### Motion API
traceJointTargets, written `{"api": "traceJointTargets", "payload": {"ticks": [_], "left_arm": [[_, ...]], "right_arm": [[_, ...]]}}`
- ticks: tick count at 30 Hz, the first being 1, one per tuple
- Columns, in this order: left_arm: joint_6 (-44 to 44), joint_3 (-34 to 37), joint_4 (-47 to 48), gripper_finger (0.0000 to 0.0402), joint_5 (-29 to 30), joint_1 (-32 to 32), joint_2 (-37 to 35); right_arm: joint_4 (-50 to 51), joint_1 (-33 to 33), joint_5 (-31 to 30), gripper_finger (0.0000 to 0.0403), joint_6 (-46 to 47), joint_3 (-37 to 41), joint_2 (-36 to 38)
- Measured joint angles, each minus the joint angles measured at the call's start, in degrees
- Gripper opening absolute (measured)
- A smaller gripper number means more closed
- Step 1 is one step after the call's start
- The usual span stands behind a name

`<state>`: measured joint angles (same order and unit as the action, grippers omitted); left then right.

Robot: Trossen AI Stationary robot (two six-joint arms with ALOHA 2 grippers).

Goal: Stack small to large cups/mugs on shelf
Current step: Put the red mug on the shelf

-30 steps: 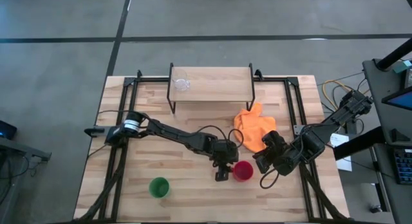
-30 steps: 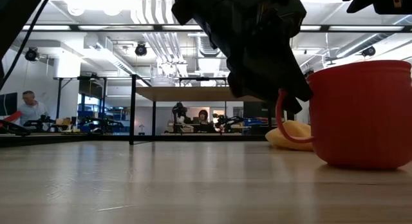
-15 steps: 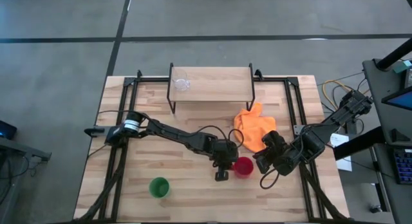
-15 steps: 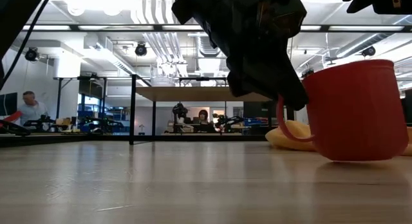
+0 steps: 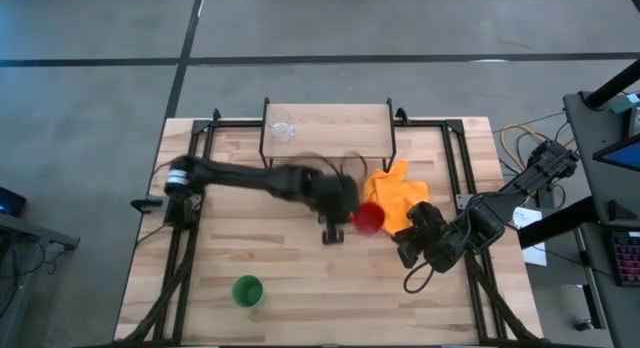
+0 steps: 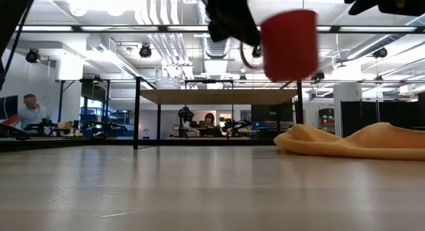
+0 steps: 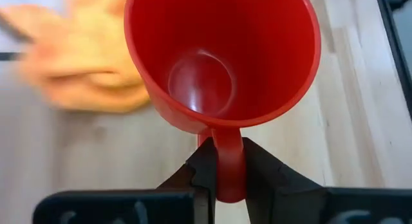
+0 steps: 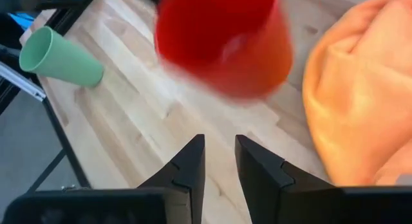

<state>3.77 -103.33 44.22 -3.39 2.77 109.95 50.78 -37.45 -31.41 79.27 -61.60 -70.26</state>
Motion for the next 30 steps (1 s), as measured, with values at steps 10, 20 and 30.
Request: {"api": "traceJointTargets", "payload": {"ticks": [10, 20, 30], "left_arm": [[2.4, -0.4, 11.1, 0.0026, 6.7, -14.1, -11.1], [3.3, -0.1, 15.7, 0.0027, 6.8, -24.8, -11.0], [3.3, 0.0, 15.1, 0.0049, 6.7, -26.4, -8.2]], "right_arm": [[0.5, 1.1, -1.9, 0.0085, -3.0, 0.0, 0.1], [1.3, 4.1, -1.8, 0.0089, -5.0, 0.0, 0.1], [1.2, 5.2, -1.8, 0.0088, -6.3, 0.0, 0.1]]}}
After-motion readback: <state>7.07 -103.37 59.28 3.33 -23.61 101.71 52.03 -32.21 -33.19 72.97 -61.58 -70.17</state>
